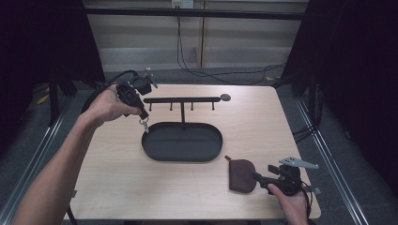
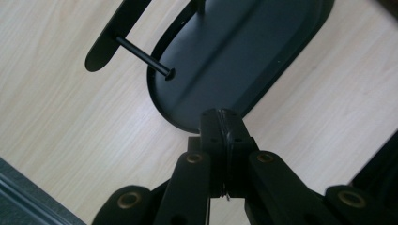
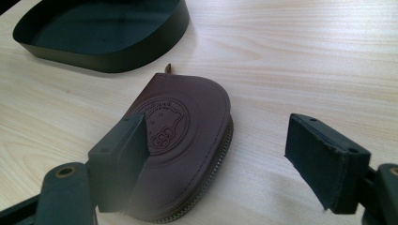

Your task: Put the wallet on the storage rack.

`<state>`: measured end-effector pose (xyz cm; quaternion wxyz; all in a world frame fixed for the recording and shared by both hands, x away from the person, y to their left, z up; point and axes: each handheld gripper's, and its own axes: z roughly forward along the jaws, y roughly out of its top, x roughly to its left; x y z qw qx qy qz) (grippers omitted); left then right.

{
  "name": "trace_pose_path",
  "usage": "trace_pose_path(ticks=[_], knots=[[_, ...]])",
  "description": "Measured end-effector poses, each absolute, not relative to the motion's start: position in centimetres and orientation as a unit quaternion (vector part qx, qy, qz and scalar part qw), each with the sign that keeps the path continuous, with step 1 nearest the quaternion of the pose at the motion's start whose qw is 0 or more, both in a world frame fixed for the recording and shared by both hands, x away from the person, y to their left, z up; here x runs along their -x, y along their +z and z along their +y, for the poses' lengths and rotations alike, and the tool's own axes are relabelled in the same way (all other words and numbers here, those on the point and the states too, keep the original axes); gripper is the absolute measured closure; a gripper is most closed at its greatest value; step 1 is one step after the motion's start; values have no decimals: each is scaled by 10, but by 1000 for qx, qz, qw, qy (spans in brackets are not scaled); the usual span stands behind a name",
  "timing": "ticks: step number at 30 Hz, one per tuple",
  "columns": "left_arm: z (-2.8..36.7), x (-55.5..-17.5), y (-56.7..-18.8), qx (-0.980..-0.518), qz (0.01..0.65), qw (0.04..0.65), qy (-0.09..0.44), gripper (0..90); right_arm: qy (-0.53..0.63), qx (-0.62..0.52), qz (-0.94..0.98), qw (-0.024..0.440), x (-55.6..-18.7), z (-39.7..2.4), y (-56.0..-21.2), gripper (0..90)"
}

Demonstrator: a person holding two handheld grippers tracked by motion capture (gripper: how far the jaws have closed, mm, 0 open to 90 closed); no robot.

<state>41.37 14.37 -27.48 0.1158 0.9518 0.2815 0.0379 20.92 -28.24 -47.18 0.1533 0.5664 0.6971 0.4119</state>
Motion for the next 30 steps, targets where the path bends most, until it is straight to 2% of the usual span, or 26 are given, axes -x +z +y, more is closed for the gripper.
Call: trace_pose_path(ticks=[11,30], knots=[[135,-434,-277,-947,302,105,34,896,414,-566,697,151,-208,-283,-472,216],[143,-451,-290,-929,339,142,34,893,415,-564,699,148,-209,-283,-473,217]])
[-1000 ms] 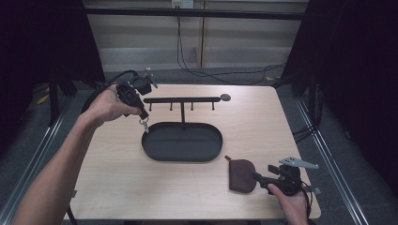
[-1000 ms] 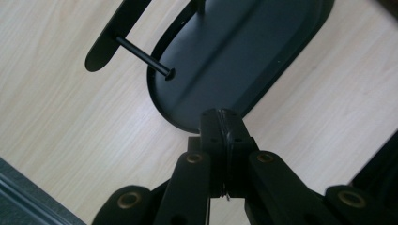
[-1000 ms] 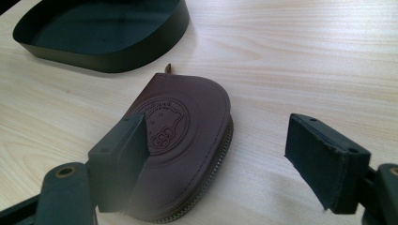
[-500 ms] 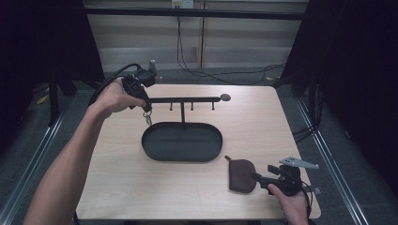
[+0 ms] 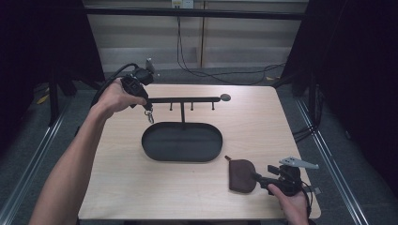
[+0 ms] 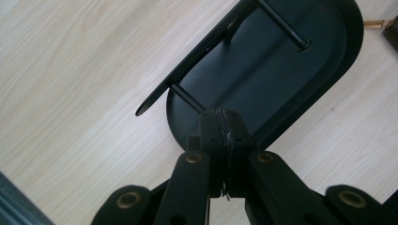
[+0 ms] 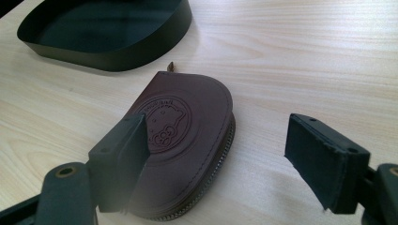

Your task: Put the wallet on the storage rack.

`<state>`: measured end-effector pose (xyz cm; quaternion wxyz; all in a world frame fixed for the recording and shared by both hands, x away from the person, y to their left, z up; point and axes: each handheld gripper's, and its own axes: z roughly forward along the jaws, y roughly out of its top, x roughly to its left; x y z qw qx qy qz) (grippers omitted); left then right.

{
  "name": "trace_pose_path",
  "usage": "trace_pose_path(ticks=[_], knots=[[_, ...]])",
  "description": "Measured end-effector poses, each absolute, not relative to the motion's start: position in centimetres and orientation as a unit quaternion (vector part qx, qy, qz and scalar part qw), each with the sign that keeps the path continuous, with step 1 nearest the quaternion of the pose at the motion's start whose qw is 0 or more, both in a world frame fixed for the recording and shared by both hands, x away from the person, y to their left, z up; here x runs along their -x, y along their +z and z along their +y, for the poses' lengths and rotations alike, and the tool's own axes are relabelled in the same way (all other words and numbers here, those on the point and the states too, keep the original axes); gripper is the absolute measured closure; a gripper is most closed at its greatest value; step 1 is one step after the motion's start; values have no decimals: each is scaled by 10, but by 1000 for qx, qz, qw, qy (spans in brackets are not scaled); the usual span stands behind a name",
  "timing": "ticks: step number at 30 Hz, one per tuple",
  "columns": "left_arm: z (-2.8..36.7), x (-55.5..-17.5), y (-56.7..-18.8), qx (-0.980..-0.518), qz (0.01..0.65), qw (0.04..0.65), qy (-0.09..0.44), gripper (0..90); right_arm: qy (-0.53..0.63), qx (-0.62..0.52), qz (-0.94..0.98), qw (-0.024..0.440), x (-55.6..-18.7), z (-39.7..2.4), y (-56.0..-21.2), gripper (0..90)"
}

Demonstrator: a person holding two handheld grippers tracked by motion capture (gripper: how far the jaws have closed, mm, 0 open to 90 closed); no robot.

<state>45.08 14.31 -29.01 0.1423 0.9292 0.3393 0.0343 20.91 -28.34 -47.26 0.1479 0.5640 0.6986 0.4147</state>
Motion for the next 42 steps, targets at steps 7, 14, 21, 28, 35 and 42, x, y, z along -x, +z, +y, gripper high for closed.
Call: trace_pose_path(ticks=[7,14,21,28,35,42], knots=[[147,-447,-290,-925,350,144,47,830,414,-563,699,147,-209,-283,-473,222],[159,-444,-294,-908,375,178,54,636,413,-565,699,145,-210,-283,-473,222],[172,-435,-295,-895,387,214,53,481,411,-564,701,144,-211,-283,-474,219],[180,-423,-301,-888,386,242,61,421,411,-565,701,143,-212,-283,-474,216],[187,-409,-309,-882,386,260,71,327,411,-565,701,142,-211,-283,-474,215],[201,-393,-325,-873,387,282,88,267,410,-561,705,144,-210,-281,-473,214]])
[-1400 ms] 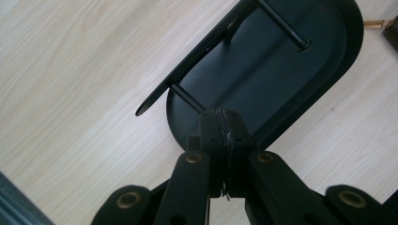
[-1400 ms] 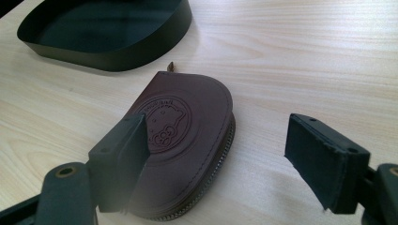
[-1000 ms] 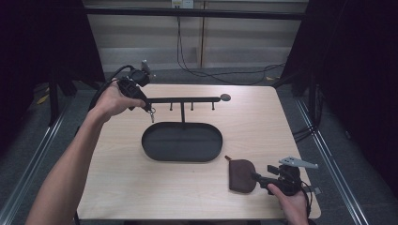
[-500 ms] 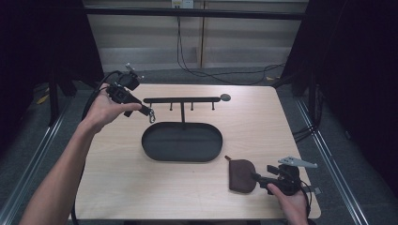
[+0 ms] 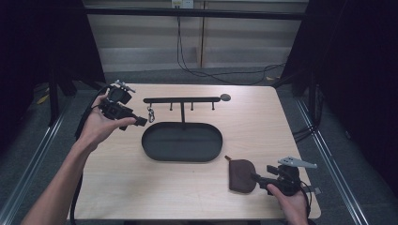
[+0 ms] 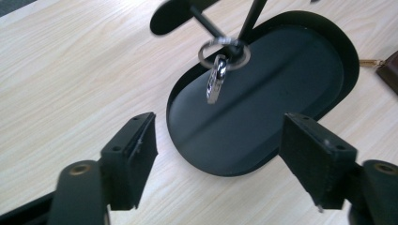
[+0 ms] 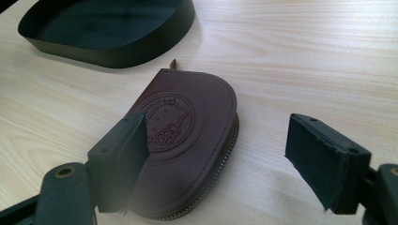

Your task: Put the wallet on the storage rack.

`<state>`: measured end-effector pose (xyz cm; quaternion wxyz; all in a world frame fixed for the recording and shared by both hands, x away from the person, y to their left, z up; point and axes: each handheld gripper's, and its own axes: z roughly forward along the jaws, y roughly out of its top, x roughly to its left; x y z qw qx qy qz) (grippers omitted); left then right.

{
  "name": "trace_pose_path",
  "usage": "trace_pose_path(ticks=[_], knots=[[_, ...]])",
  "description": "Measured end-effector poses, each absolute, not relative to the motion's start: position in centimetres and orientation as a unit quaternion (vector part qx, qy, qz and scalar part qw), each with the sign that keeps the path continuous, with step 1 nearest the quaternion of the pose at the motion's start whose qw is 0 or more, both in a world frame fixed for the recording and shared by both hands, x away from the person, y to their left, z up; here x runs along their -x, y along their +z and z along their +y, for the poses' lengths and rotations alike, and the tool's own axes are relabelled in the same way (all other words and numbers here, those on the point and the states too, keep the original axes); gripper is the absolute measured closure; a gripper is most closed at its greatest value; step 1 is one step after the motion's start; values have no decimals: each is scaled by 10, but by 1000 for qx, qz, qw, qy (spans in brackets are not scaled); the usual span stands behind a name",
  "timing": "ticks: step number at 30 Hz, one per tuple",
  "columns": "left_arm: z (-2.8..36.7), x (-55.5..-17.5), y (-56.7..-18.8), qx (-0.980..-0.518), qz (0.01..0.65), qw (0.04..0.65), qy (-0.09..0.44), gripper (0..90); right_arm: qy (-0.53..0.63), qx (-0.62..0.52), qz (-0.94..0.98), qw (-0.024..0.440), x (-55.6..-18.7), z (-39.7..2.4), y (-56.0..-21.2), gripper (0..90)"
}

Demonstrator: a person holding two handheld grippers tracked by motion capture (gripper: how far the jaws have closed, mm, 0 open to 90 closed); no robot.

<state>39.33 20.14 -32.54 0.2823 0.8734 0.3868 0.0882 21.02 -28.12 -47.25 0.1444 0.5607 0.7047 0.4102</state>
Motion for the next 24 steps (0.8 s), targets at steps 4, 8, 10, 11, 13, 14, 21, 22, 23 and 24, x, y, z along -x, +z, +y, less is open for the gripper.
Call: trace_pose_path(ticks=[4,8,10,11,13,14,21,22,23,24], knots=[[208,-384,-335,-861,396,308,86,214,410,-561,705,142,-211,-281,-473,211],[213,-373,-349,-853,398,325,89,169,411,-560,705,142,-211,-282,-473,210],[215,-369,-354,-849,399,334,91,162,412,-561,704,142,-211,-282,-473,209],[218,-366,-357,-847,398,342,84,164,412,-561,704,142,-211,-282,-473,210],[226,-358,-367,-842,389,364,79,162,411,-561,705,141,-211,-282,-473,209],[228,-356,-371,-836,397,371,76,162,412,-561,704,142,-211,-282,-472,209],[236,-333,-389,-829,400,382,79,195,411,-562,704,138,-212,-281,-473,207],[237,-324,-395,-829,394,388,83,197,411,-562,704,138,-212,-281,-473,206],[238,-319,-398,-826,394,394,89,199,410,-563,704,138,-212,-281,-474,204],[239,-314,-400,-824,392,399,93,200,410,-563,704,137,-212,-281,-474,205]])
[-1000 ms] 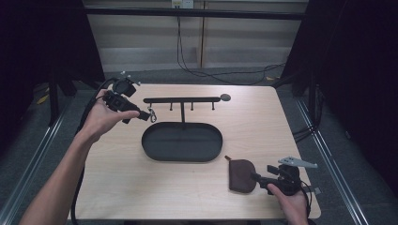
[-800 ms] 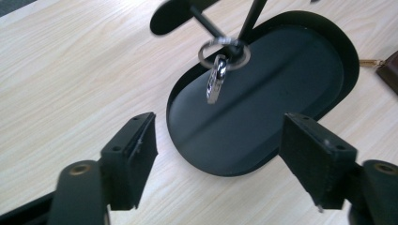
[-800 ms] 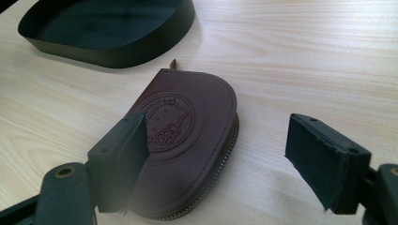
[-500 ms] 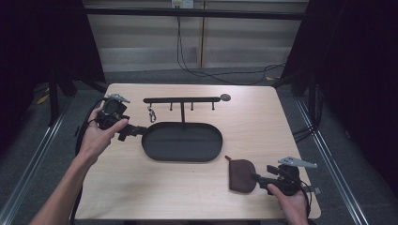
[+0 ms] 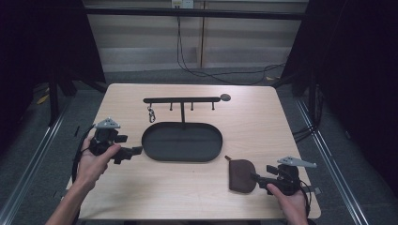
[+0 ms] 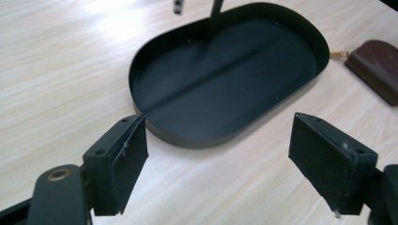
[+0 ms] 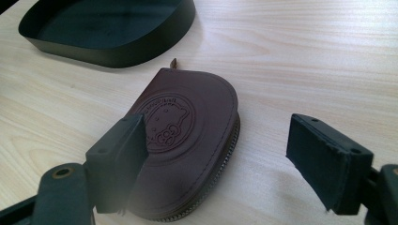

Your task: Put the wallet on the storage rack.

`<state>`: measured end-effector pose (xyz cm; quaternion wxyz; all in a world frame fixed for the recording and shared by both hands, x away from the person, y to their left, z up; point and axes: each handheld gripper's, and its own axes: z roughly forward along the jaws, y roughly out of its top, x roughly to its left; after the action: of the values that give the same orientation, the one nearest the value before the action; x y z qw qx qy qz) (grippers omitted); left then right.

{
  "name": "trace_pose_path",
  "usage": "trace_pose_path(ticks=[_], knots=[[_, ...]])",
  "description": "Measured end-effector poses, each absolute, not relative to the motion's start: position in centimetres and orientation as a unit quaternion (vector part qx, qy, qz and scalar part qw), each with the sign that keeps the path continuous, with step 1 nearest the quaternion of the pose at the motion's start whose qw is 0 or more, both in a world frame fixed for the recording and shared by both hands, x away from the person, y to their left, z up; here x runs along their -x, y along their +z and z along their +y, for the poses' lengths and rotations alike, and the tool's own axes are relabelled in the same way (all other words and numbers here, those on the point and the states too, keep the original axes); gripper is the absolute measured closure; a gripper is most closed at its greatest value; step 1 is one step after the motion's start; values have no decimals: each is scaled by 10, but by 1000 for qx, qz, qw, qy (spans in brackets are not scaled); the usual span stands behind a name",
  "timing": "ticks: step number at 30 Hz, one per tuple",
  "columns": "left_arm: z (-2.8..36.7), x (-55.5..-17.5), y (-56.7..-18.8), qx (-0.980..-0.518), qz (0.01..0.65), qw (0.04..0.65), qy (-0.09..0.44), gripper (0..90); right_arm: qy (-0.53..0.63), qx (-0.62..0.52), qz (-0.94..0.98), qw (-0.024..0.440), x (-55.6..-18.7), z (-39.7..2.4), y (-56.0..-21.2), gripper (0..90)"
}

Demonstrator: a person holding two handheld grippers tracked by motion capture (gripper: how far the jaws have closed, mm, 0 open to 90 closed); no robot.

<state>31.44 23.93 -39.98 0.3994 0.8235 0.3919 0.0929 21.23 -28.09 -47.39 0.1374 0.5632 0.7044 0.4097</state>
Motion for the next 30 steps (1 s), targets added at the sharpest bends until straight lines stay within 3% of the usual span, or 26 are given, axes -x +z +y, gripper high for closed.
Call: trace_pose_path(ticks=[12,27,30], knots=[[250,-272,-427,-806,406,419,99,191,412,-564,702,142,-212,-281,-474,191],[243,-226,-451,-797,411,434,89,165,416,-552,715,103,-213,-278,-464,167],[240,-221,-454,-798,398,444,83,166,413,-549,722,84,-216,-275,-461,233]])
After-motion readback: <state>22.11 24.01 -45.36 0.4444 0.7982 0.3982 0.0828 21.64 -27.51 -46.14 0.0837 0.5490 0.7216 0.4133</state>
